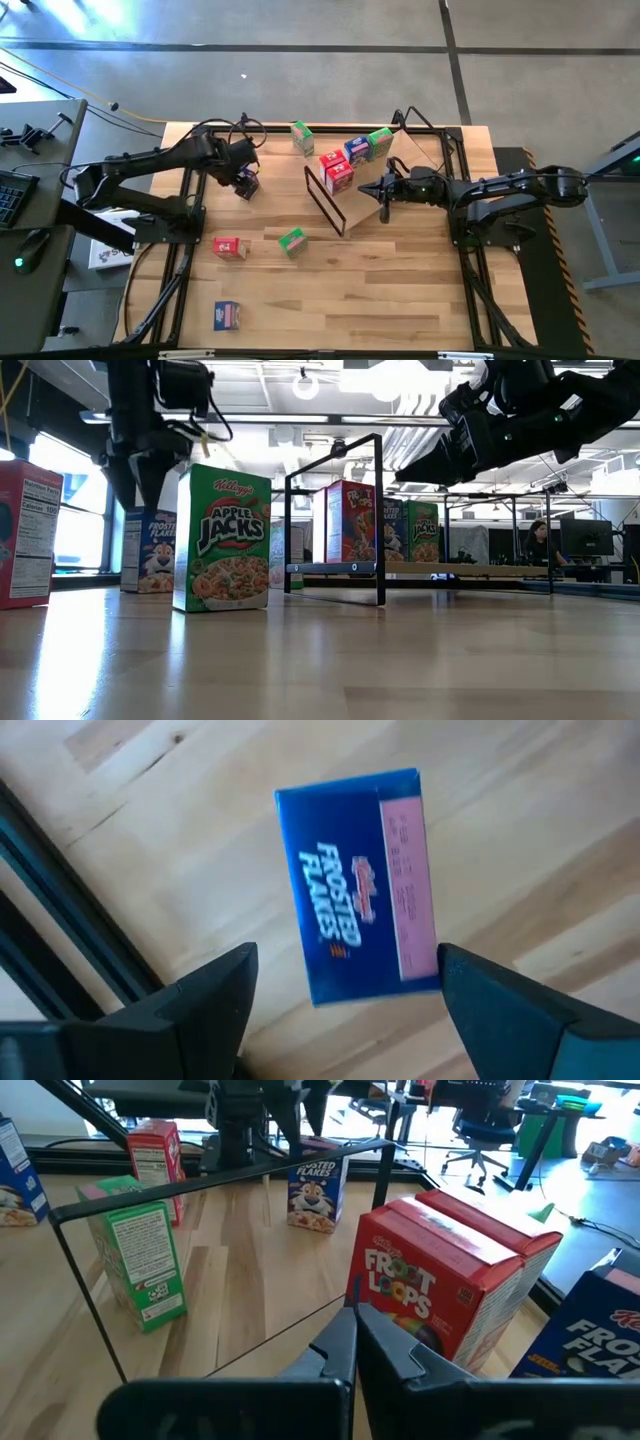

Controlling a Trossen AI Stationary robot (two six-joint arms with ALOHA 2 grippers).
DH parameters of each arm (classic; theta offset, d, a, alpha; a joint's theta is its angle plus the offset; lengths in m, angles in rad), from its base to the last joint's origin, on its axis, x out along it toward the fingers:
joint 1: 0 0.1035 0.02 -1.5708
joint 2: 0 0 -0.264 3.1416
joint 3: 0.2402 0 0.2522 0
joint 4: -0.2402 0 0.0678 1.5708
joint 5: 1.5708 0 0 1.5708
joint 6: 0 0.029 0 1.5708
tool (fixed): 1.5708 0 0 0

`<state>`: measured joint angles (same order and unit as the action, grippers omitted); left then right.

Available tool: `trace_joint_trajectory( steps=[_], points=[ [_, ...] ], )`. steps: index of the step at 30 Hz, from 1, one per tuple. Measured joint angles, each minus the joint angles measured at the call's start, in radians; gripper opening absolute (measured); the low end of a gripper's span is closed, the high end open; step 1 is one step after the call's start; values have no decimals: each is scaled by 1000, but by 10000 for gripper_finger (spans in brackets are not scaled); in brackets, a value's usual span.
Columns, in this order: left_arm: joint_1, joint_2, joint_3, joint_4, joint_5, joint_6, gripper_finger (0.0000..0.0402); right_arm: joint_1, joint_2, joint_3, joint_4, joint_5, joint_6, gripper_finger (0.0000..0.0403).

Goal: Stack cereal on shelf
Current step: Put the top blue cereal box on the shelf aligned with the other blue cereal box

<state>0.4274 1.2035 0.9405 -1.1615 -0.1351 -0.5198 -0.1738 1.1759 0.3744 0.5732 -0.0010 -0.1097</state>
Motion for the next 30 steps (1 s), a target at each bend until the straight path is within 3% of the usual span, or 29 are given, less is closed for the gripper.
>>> trace_joint_trajectory(
  steps=[10,23,26,30],
  points=[
    [45,65,0,38,42,77,285,0,0,0,-4,0,0,0],
    [45,26,0,39,45,163,159,0,0,0,-8,0,82,0],
    [45,8,0,38,45,191,145,0,0,0,-8,-1,120,5],
    [32,-33,0,38,83,219,140,0,1,42,-80,-47,165,41]
  ],
)
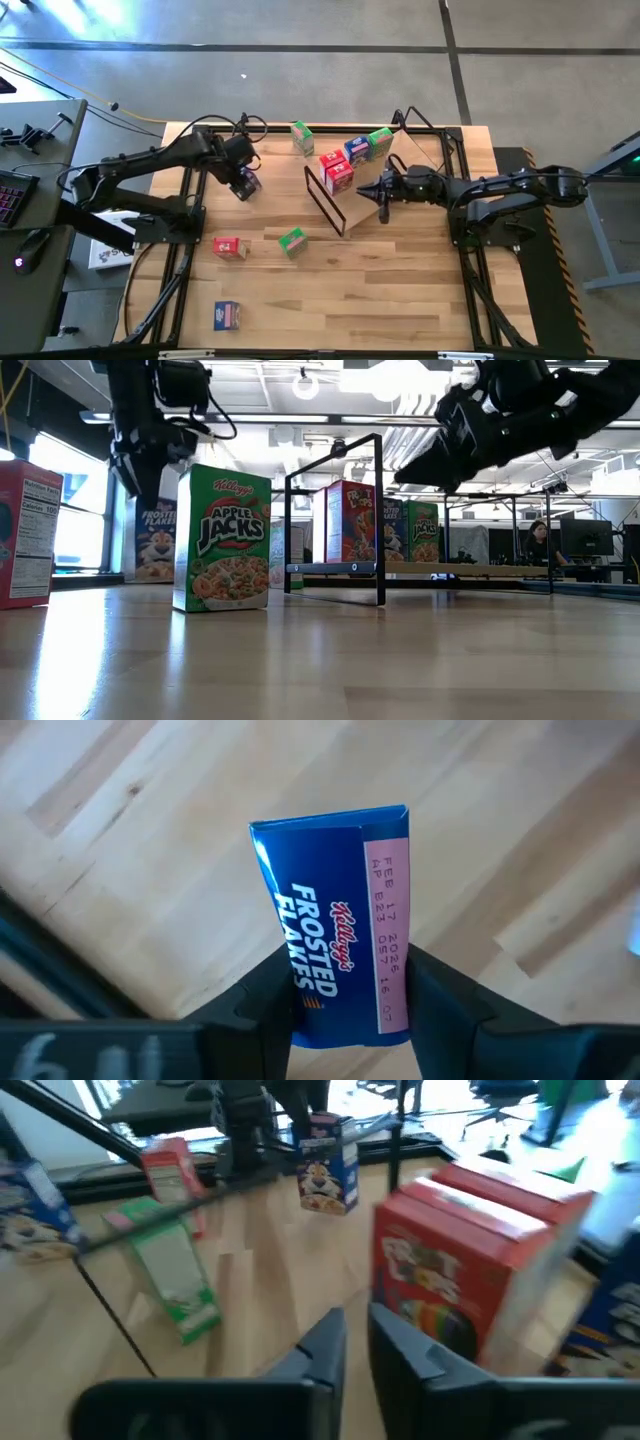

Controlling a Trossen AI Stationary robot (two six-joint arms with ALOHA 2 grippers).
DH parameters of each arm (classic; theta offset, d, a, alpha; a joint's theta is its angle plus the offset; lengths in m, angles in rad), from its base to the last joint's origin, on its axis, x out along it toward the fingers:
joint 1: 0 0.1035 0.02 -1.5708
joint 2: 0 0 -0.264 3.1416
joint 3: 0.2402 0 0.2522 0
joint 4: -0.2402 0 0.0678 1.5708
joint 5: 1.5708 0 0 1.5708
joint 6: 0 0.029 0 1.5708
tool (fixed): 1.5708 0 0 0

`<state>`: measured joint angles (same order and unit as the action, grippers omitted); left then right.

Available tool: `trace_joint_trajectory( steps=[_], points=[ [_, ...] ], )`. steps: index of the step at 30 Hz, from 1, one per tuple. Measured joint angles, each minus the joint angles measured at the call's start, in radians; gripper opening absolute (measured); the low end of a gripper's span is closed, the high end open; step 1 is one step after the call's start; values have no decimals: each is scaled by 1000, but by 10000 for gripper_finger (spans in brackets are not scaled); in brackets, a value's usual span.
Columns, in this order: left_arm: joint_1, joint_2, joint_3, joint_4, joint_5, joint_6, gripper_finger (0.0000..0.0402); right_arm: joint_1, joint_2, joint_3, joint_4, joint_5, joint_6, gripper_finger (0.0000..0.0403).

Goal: Stack cereal on shelf
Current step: Put the top blue cereal box on the shelf aligned with the other blue cereal box

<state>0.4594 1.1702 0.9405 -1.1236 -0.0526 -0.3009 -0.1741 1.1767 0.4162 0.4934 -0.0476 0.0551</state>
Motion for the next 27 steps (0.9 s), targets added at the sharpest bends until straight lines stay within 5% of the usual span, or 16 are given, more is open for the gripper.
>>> trace_joint_trajectory(
  steps=[15,27],
  points=[
    [-319,-61,118,123,-11,81,138,83,128,369,-212,-128,22,270],
    [-451,20,174,262,-14,153,138,92,470,735,-287,-190,76,298]
  ],
)
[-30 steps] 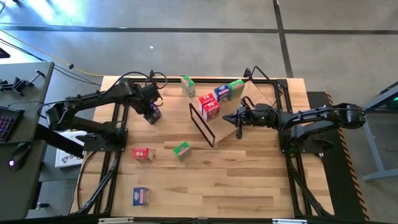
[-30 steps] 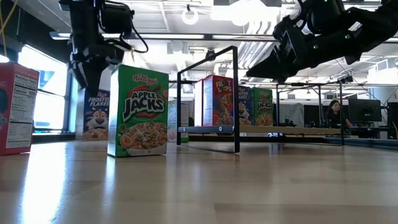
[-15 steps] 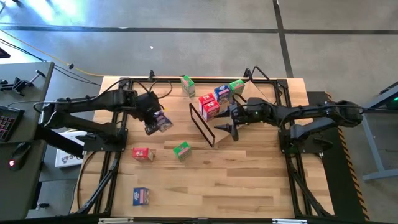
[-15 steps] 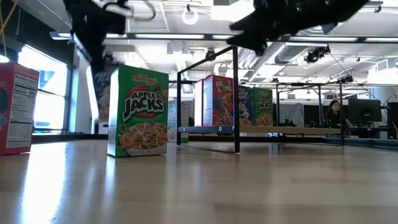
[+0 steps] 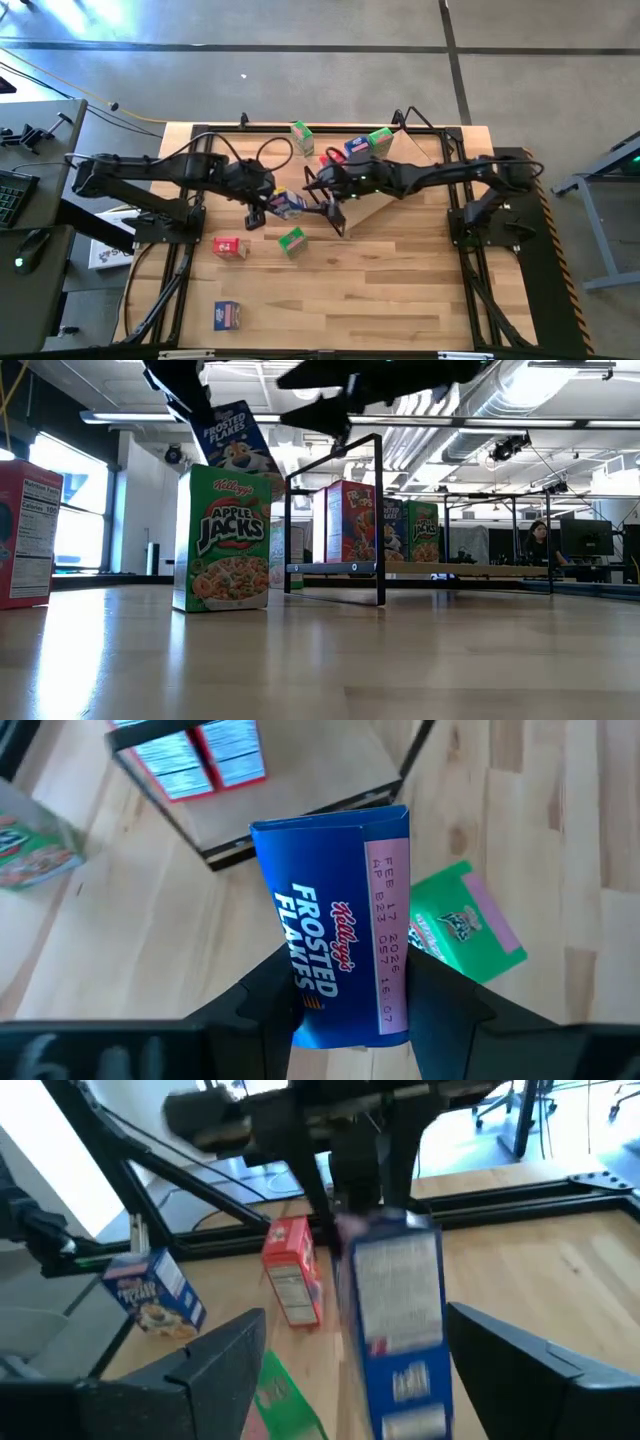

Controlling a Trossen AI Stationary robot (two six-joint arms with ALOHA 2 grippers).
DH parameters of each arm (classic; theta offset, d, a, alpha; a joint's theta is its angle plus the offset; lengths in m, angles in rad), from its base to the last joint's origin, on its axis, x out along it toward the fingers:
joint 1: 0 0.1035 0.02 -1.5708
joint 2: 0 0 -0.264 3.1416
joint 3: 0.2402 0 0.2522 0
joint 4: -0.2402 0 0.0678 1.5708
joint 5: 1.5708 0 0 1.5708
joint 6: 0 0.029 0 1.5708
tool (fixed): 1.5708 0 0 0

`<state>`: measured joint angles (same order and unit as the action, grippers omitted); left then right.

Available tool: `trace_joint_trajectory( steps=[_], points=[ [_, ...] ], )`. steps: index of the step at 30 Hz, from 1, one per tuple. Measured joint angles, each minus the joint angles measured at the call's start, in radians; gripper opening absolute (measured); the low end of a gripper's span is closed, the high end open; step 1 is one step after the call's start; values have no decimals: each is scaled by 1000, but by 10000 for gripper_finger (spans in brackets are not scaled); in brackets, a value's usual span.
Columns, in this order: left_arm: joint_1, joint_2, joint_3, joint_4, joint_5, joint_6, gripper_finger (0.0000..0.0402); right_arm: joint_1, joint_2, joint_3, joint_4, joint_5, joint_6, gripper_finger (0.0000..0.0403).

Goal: Stack cereal on shelf
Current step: Put the top blue cereal box on the shelf aligned with the other blue cereal box

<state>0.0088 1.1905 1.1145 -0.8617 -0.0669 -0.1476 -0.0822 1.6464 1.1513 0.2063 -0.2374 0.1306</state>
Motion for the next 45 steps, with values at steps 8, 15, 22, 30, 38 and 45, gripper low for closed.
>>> trace_joint_trajectory(
  steps=[8,15,22,30,38,45],
  points=[
    [-32,32,0,37,11,30,138,-2,101,120,-55,-1,1,298],
    [-37,37,0,72,32,41,138,-2,131,149,-50,-34,-26,298],
    [-36,37,0,93,42,46,138,2,142,150,-51,-92,-49,283],
    [-35,37,0,114,66,46,138,2,143,150,-49,-108,-52,207],
    [-35,31,0,110,57,5,156,1,143,150,-39,-111,-65,165],
    [-35,-46,0,120,14,-6,190,0,113,150,-17,-108,-89,168]
  ],
)
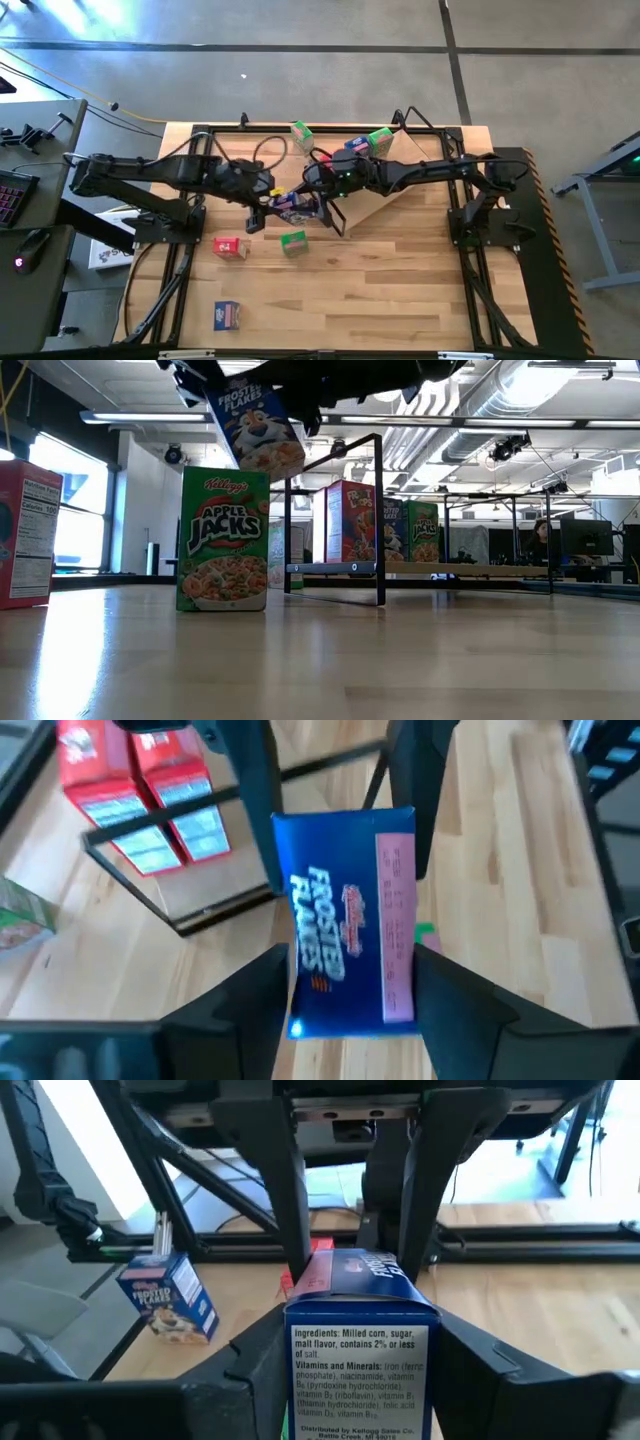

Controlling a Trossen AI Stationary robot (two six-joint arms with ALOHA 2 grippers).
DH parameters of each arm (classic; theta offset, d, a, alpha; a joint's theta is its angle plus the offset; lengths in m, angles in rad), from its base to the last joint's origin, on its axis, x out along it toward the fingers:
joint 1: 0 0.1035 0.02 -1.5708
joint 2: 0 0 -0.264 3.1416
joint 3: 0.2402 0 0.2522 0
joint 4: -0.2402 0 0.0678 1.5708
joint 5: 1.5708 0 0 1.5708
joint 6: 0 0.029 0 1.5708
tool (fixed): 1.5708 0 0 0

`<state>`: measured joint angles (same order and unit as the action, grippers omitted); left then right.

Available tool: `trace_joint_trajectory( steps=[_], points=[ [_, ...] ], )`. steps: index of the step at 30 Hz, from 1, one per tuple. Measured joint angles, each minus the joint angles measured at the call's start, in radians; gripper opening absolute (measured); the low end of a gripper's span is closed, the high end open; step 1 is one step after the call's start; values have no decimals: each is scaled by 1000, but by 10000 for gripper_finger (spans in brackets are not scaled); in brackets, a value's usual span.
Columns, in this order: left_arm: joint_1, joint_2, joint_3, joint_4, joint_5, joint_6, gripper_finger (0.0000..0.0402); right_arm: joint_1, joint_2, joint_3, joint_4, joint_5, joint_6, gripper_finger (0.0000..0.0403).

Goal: Stack cereal on shelf
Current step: Put the top blue cereal box on the shelf aligned with the other blue cereal box

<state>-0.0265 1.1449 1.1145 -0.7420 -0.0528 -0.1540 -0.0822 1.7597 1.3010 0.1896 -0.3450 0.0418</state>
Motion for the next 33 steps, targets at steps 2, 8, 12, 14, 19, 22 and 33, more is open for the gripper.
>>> trace_joint_trajectory(
  steps=[2,8,12,14,19,22,33],
  points=[
    [0,-27,0,8,-1,-1,195,0,-15,0,-1,0,-16,168],
    [-8,-129,-69,127,-1,-1,195,0,-91,-1,-28,1,-56,168],
    [-19,-185,-178,219,-7,3,184,-7,-172,-2,-71,-19,-92,167],
    [-25,-209,-235,298,-5,7,176,-8,-226,-1,-111,-19,-111,167],
    [-28,-263,-383,465,19,-3,152,-25,-391,-1,-288,-4,-188,167],
    [-27,-291,-451,561,20,-26,137,-51,-505,-36,-376,39,-231,167],
    [-27,-330,-580,761,38,-63,93,-260,-866,-651,-61,-22,-192,163]
  ],
)
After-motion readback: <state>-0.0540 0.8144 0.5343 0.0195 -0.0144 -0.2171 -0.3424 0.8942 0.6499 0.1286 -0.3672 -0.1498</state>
